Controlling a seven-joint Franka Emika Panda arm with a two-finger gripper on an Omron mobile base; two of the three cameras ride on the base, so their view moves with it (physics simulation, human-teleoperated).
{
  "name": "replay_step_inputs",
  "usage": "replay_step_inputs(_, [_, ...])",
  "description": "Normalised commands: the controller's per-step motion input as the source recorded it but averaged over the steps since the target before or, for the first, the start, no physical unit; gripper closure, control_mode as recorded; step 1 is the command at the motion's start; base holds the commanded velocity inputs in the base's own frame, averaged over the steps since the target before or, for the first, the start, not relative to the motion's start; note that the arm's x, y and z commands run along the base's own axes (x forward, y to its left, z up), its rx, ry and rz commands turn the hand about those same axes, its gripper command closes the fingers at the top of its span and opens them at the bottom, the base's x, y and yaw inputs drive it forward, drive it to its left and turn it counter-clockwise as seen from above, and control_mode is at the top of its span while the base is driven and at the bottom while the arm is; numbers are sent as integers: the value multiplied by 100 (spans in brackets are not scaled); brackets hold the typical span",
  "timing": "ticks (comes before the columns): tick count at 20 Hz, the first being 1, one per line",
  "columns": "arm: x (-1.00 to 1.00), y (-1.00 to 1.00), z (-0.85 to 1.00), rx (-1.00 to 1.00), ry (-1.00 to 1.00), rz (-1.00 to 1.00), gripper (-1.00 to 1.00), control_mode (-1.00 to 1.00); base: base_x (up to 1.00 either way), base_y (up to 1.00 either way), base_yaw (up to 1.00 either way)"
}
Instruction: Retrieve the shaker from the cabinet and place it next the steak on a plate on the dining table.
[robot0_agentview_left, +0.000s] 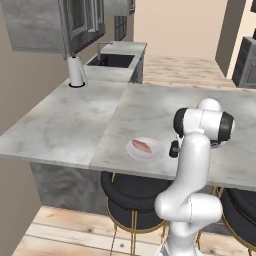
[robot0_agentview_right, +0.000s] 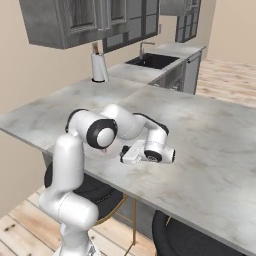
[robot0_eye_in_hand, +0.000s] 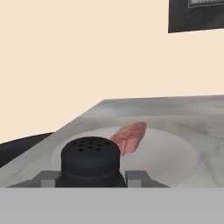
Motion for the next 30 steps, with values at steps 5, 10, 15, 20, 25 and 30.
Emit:
replay_step_inputs(5, [13, 0, -38, 0, 0, 0, 100, -100, 0, 0, 0])
replay_step_inputs(10, [3, 0, -38, 0, 0, 0, 100, -100, 0, 0, 0])
replay_step_inputs(15, [0, -1, -13, 0, 0, 0, -100, -100, 0, 0, 0])
replay_step_inputs(20, [0, -11, 0, 2, 0, 0, -100, -100, 0, 0, 0])
replay_step_inputs(25, [0, -17, 0, 3, 0, 0, -100, -100, 0, 0, 0])
replay_step_inputs(30, [-2, -27, 0, 5, 0, 0, -100, -100, 0, 0, 0])
